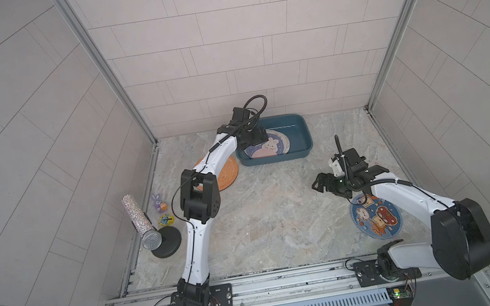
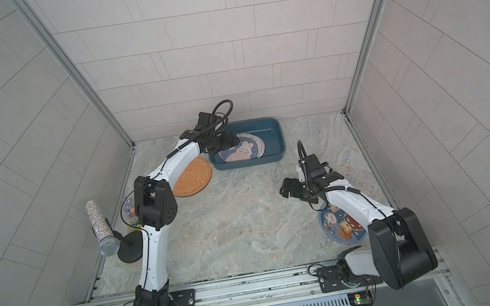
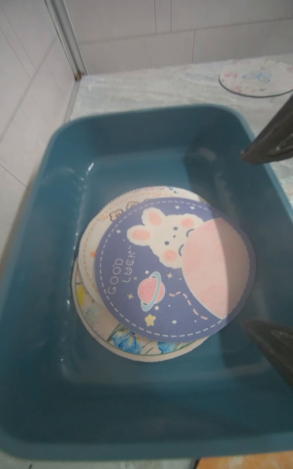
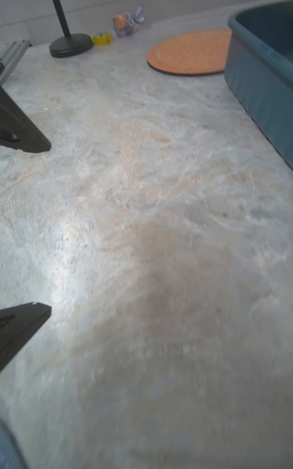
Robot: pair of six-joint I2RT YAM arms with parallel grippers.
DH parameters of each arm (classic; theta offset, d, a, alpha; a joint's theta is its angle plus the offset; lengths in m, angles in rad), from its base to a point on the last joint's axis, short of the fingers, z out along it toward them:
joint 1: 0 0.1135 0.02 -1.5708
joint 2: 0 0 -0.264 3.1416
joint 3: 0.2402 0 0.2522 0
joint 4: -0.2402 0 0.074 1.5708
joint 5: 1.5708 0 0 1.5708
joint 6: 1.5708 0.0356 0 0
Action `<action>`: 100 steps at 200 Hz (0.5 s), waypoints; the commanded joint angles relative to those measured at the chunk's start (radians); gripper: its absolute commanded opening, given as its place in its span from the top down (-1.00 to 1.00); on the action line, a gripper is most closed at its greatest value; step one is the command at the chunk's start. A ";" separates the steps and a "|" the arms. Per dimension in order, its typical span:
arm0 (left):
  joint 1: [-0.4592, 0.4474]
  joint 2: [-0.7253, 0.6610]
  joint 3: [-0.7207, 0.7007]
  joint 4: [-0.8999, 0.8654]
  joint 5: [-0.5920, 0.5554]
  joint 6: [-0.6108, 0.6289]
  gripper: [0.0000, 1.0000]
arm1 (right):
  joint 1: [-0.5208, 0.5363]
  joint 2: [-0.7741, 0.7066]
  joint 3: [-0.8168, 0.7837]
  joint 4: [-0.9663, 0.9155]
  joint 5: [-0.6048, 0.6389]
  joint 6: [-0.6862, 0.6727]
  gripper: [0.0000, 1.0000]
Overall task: Put the coasters into the storage box
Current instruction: Place the coaster in the storage box.
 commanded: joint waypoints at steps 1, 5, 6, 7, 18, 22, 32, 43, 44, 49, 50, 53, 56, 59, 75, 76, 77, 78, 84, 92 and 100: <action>0.005 -0.092 -0.084 0.080 0.027 -0.009 -0.99 | -0.063 -0.041 0.001 -0.153 0.146 -0.013 -0.94; 0.005 -0.105 -0.102 0.085 0.029 -0.009 -0.99 | -0.073 -0.045 0.002 -0.167 0.164 -0.016 -0.95; 0.005 -0.108 -0.107 0.086 0.030 -0.009 -0.99 | -0.076 -0.047 0.002 -0.169 0.168 -0.016 -0.95; 0.004 -0.112 -0.111 0.087 0.030 -0.009 -0.99 | -0.078 -0.048 0.003 -0.172 0.172 -0.017 -0.95; 0.004 -0.143 -0.156 0.098 0.034 -0.007 -0.99 | -0.104 -0.060 0.006 -0.200 0.222 -0.025 -0.98; 0.005 -0.156 -0.172 0.100 0.036 -0.007 -0.99 | -0.116 -0.063 0.009 -0.210 0.237 -0.031 -0.99; 0.005 -0.184 -0.210 0.107 0.045 -0.007 -0.99 | -0.147 -0.067 0.015 -0.235 0.270 -0.047 -1.00; 0.004 -0.211 -0.251 0.115 0.052 -0.011 -0.99 | -0.181 -0.063 0.023 -0.259 0.306 -0.060 -0.99; 0.003 -0.213 -0.255 0.116 0.052 -0.012 -0.99 | -0.184 -0.063 0.023 -0.261 0.310 -0.061 -0.99; 0.002 -0.227 -0.274 0.119 0.055 -0.015 -0.99 | -0.201 -0.060 0.026 -0.272 0.330 -0.062 -1.00; 0.002 -0.229 -0.277 0.120 0.056 -0.015 -0.99 | -0.205 -0.060 0.026 -0.275 0.334 -0.061 -0.99; 0.003 -0.236 -0.288 0.123 0.059 -0.017 -0.99 | -0.215 -0.059 0.026 -0.278 0.345 -0.061 -0.99; 0.003 -0.242 -0.299 0.126 0.063 -0.019 -0.99 | -0.226 -0.057 0.026 -0.279 0.354 -0.063 -0.99; 0.003 -0.249 -0.311 0.127 0.066 -0.021 -0.99 | -0.238 -0.057 0.025 -0.280 0.360 -0.065 -0.99; 0.003 -0.282 -0.367 0.134 0.093 -0.037 -0.99 | -0.311 -0.048 0.014 -0.276 0.375 -0.071 -0.99; 0.003 -0.283 -0.370 0.134 0.095 -0.037 -0.99 | -0.315 -0.048 0.013 -0.274 0.375 -0.072 -0.99; 0.003 -0.287 -0.373 0.134 0.096 -0.037 -0.99 | -0.320 -0.046 0.012 -0.273 0.376 -0.072 -1.00; 0.003 -0.289 -0.376 0.134 0.098 -0.038 -0.99 | -0.325 -0.045 0.012 -0.272 0.376 -0.073 -1.00; 0.003 -0.301 -0.396 0.134 0.108 -0.043 -0.99 | -0.355 -0.039 0.010 -0.273 0.381 -0.076 -0.99; 0.001 -0.316 -0.421 0.134 0.118 -0.045 -0.99 | -0.402 -0.028 0.008 -0.270 0.375 -0.081 -0.99; 0.000 -0.331 -0.451 0.135 0.122 -0.047 -0.99 | -0.447 -0.020 0.008 -0.269 0.370 -0.084 -0.99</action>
